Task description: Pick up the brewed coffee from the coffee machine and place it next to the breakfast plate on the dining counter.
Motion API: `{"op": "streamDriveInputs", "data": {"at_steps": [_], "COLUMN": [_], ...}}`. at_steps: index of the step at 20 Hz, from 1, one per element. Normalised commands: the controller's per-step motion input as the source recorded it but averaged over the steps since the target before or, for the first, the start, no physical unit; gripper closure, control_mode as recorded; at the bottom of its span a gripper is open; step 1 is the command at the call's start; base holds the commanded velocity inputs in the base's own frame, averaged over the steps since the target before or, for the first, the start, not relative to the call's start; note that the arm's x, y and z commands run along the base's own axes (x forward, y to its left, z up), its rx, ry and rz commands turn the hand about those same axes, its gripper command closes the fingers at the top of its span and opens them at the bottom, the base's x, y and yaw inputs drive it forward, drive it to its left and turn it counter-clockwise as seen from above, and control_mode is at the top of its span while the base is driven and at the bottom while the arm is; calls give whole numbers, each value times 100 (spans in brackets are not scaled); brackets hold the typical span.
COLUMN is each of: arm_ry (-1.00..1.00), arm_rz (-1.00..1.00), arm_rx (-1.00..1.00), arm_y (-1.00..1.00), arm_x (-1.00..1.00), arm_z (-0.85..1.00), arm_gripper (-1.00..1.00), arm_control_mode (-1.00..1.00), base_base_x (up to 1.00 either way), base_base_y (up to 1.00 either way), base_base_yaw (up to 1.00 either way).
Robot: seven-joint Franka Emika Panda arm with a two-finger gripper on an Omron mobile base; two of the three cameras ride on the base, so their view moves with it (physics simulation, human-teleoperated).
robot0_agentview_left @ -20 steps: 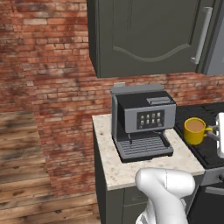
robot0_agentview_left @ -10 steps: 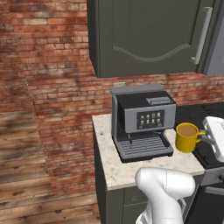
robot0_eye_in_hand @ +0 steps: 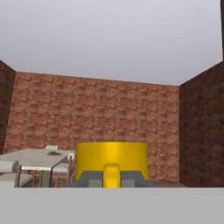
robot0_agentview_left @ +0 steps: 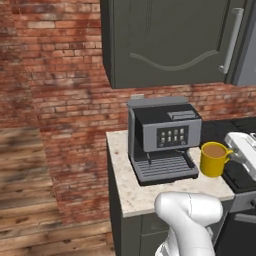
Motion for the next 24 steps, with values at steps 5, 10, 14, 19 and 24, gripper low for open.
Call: {"op": "streamDriveInputs", "data": {"at_steps": [5, 10, 14, 19, 24], "arm_ry": [0, 0, 0, 0, 0], "arm_rz": [0, 0, 0, 0, 0], "arm_rx": [0, 0, 0, 0, 0], "arm_y": [0, 0, 0, 0, 0], "arm_x": [0, 0, 0, 0, 0], "arm_z": [0, 0, 0, 0, 0], "arm_gripper": [100, 100, 100, 100, 100], "arm_control_mode": [100, 100, 100, 100, 100], "base_base_x": [-36, -67, -58, -9, 51], "base_base_y": [18, 73, 99, 100, 77], "base_base_yaw": [29, 40, 39, 40, 45]}}
